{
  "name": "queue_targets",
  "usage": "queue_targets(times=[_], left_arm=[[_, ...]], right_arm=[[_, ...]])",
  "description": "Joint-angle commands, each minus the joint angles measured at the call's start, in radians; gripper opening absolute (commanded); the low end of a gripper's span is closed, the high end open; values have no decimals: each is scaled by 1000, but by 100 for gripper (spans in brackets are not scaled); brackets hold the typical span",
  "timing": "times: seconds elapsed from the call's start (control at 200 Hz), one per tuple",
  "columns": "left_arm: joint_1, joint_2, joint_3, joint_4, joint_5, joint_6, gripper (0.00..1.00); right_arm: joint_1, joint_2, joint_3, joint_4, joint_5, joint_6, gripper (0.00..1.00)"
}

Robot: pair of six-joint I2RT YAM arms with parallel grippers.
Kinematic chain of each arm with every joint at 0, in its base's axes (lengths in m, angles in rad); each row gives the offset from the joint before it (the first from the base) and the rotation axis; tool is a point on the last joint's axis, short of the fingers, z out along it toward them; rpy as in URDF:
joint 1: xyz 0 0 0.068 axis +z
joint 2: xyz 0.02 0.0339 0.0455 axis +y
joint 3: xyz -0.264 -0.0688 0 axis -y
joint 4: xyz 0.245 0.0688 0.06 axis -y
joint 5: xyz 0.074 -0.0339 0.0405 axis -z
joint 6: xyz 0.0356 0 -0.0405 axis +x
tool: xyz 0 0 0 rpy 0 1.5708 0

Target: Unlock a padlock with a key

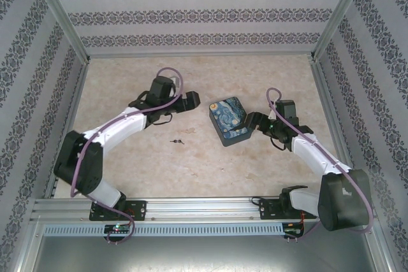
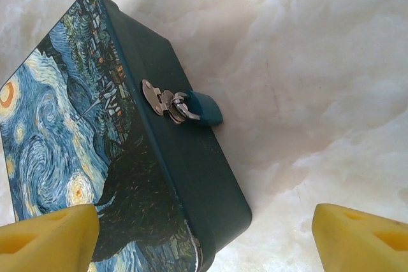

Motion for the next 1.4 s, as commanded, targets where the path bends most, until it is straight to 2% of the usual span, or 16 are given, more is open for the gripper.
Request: queue_targets(times=[0.0, 0.495, 0.744, 0.914, 1.159, 1.399], left_arm=[[-46, 77, 78, -15, 20, -81, 100], [-141, 341, 273, 65, 148, -209, 100], [-147, 432, 381, 84, 184, -237, 100], [-137, 512, 512, 27, 181, -214, 100], [-53, 625, 739, -93, 197, -163, 100], [110, 522, 716, -162, 194, -110, 100]], right_arm=[[17, 17, -14, 29, -32, 27, 86], [79, 73, -2, 52, -31, 36, 84], [110, 94, 24, 45, -33, 31, 79], [179, 96, 31, 49, -22, 62, 75], [338, 140, 64, 105, 41, 146, 74], [465, 357, 267, 138, 90, 173, 75]])
